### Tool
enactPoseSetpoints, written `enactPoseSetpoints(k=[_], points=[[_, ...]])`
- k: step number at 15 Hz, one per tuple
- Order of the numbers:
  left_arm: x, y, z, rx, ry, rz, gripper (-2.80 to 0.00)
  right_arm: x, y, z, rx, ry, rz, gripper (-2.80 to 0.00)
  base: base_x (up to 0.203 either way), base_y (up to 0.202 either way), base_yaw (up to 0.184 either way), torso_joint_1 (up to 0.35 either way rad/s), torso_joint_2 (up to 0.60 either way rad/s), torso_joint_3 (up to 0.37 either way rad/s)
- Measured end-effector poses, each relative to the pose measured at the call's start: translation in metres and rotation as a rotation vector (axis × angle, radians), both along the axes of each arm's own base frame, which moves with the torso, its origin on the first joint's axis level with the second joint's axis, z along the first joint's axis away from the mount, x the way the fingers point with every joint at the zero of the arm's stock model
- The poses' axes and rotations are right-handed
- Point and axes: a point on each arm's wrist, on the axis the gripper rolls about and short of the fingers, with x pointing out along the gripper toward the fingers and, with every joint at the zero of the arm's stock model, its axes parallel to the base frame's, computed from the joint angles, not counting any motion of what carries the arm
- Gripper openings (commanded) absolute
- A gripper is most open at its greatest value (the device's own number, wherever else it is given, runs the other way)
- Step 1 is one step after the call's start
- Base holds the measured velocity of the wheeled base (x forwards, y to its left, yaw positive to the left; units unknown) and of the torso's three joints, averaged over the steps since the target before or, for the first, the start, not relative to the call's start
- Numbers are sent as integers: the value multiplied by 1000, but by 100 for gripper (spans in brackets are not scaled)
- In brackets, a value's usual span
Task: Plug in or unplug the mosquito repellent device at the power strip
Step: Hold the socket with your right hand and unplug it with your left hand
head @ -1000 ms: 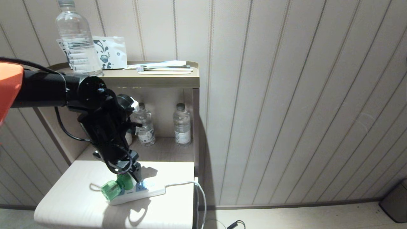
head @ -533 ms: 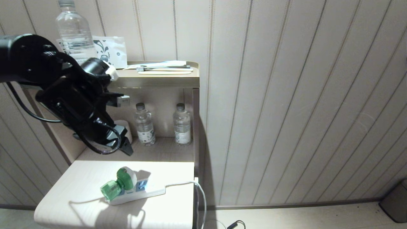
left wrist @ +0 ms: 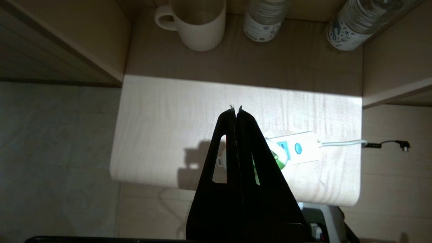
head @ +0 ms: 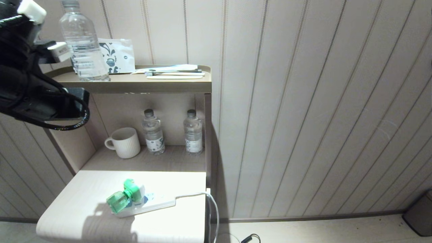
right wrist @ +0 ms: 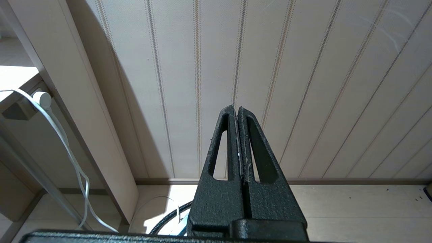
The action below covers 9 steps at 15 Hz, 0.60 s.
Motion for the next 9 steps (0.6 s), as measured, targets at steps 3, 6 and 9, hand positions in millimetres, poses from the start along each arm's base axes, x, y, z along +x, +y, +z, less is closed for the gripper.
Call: enactPoseSetpoints(k=[3,6,9], points=[[-36,20,-13,60,-63,-27,-280,0,0,0,0,0,0,-280,0,0,0,0,0,0],[-73,38,-52,127,-124,-28,-280,0,0,0,0,0,0,-280,0,0,0,0,0,0],[-114,50,-97,151,-226,-12,-280,0,0,0,0,0,0,-280,0,0,0,0,0,0]])
